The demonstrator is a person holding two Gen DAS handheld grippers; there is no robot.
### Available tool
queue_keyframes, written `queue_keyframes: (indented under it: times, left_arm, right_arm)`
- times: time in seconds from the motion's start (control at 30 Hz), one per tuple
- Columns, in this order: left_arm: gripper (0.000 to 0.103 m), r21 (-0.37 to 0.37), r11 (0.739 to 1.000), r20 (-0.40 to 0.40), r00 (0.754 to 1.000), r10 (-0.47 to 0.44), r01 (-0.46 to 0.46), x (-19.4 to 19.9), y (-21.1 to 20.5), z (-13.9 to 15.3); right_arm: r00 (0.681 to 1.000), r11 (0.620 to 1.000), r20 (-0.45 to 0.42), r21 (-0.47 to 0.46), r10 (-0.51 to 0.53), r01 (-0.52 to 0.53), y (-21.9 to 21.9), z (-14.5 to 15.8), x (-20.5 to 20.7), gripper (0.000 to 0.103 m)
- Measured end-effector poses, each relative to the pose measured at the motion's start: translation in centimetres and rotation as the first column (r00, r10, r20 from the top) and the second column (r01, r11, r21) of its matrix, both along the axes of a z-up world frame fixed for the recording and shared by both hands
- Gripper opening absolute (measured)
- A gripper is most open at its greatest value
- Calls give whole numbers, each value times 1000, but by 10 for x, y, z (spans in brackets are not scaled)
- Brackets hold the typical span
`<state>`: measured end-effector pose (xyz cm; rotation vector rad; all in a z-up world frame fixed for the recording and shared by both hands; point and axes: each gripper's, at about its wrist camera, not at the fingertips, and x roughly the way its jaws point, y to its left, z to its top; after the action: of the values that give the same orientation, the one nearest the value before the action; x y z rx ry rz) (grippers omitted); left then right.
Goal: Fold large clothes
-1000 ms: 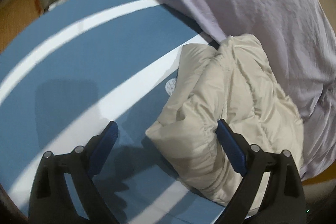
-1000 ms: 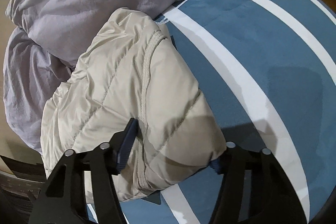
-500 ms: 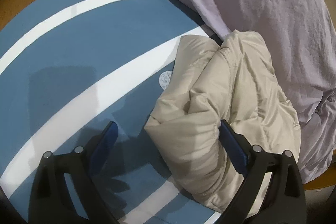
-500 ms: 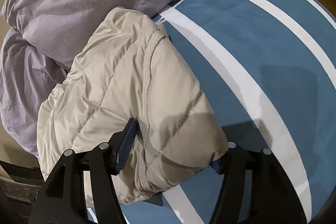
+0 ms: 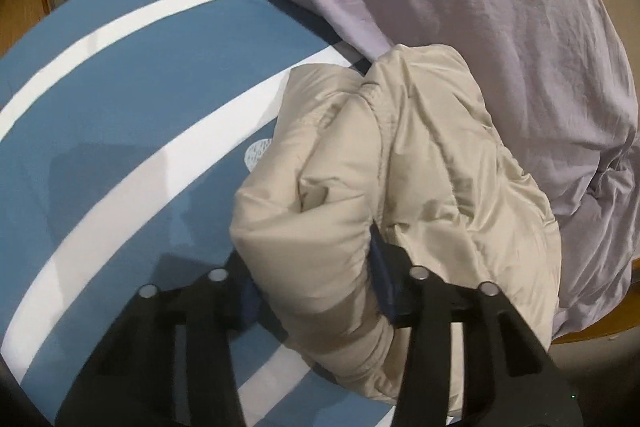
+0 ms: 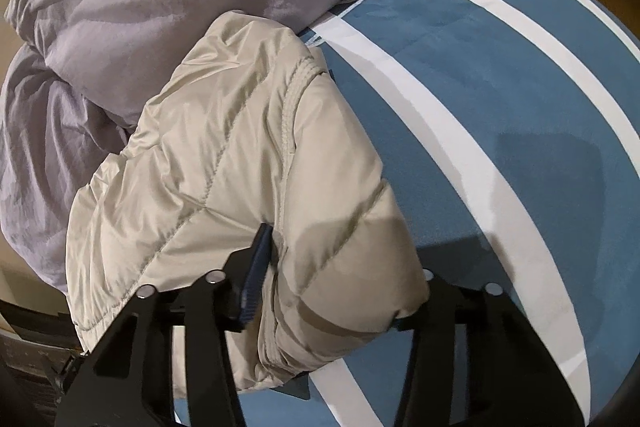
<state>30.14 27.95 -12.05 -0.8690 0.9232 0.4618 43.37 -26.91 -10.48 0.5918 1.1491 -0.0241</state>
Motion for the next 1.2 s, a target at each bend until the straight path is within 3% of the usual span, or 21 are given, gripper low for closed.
queue_keyframes:
  times: [0.3, 0.57, 1.0, 1.2]
  left_arm:
    - [27, 25, 999, 23, 999, -26, 26, -10, -4, 16]
    - [25, 58, 997, 36, 998, -48, 46, -45, -8, 25]
    - [25, 79, 997, 28, 1000, -14, 12, -163, -7, 26]
    - [27, 65, 998, 19, 1000, 15, -16, -202, -11, 20]
  right_arm:
    - [999, 999, 35, -31, 40, -39, 8, 15, -6, 26]
    - [997, 998, 45, -10, 64, -63, 1, 23, -36, 25]
    - [991, 990, 54, 65, 124, -128, -9, 18, -132, 25]
    - [985, 985, 64, 47, 160, -163, -10, 19, -152, 29]
